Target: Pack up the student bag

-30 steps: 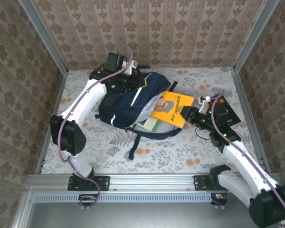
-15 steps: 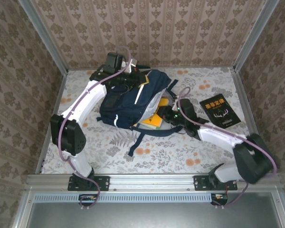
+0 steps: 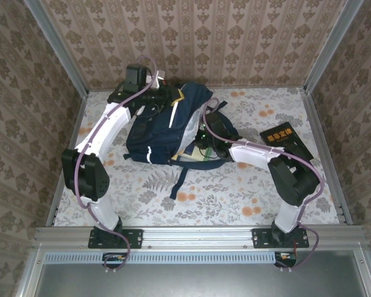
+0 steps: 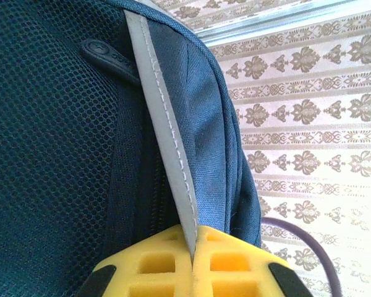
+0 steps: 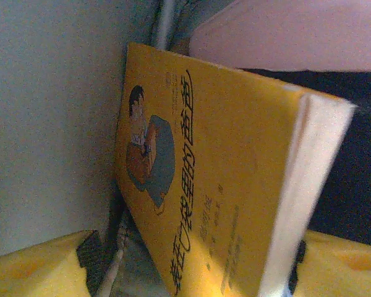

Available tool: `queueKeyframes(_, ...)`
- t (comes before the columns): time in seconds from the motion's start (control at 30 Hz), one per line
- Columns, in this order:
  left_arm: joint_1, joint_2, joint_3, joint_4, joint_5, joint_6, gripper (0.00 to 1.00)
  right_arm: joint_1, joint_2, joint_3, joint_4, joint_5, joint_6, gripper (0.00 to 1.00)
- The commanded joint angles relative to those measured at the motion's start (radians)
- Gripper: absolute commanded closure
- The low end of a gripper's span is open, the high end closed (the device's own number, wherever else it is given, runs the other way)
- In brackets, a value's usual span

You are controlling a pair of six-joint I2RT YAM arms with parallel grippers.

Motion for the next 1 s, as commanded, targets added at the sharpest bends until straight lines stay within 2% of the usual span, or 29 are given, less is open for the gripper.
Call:
queueKeyframes(0.0, 0.007, -0.076, 0.036, 0.155, 0.062, -0.019, 1.00, -0.022, -0.141, -0.029, -0.118, -0.003, -0.128, 0.14)
queueKeyframes(0.13, 0.010, -0.060, 0.027, 0.156, 0.059, -0.009, 1.00, -0.039, -0.254, -0.062, -0.248, -0.038, -0.231, 0.08)
queueKeyframes(0.27, 0.009, -0.052, 0.003, 0.156, 0.049, 0.013, 1.00, -0.083, -0.413, -0.125, -0.367, -0.023, -0.325, 0.07)
queueKeyframes(0.37, 0.003, -0.048, -0.028, 0.160, 0.032, 0.029, 1.00, -0.169, -0.522, -0.170, -0.443, -0.016, -0.353, 0.07)
queueKeyframes(0.5, -0.045, -0.016, -0.041, 0.101, -0.022, 0.112, 1.00, -0.321, -0.591, -0.174, -0.587, 0.103, -0.378, 0.08)
queueKeyframes(0.6, -0.108, 0.038, -0.028, 0.032, -0.072, 0.194, 1.00, -0.425, -0.554, -0.129, -0.696, 0.286, -0.394, 0.07)
queueKeyframes(0.7, -0.144, 0.087, -0.042, 0.010, -0.107, 0.231, 1.00, -0.511, -0.450, -0.057, -0.763, 0.448, -0.399, 0.02)
queueKeyframes(0.77, -0.160, 0.108, -0.061, 0.012, -0.115, 0.246, 0.95, -0.584, -0.351, 0.000, -0.812, 0.501, -0.404, 0.00)
queueKeyframes(0.83, -0.170, 0.118, -0.068, -0.008, -0.154, 0.273, 0.92, -0.668, -0.254, 0.056, -0.839, 0.493, -0.396, 0.00)
queueKeyframes(0.9, -0.172, 0.105, -0.090, -0.012, -0.170, 0.293, 0.82, -0.747, -0.165, 0.114, -0.844, 0.450, -0.409, 0.00)
queueKeyframes(0.97, -0.169, 0.081, -0.103, -0.040, -0.200, 0.322, 0.64, -0.796, -0.051, 0.215, -0.883, 0.476, -0.449, 0.00)
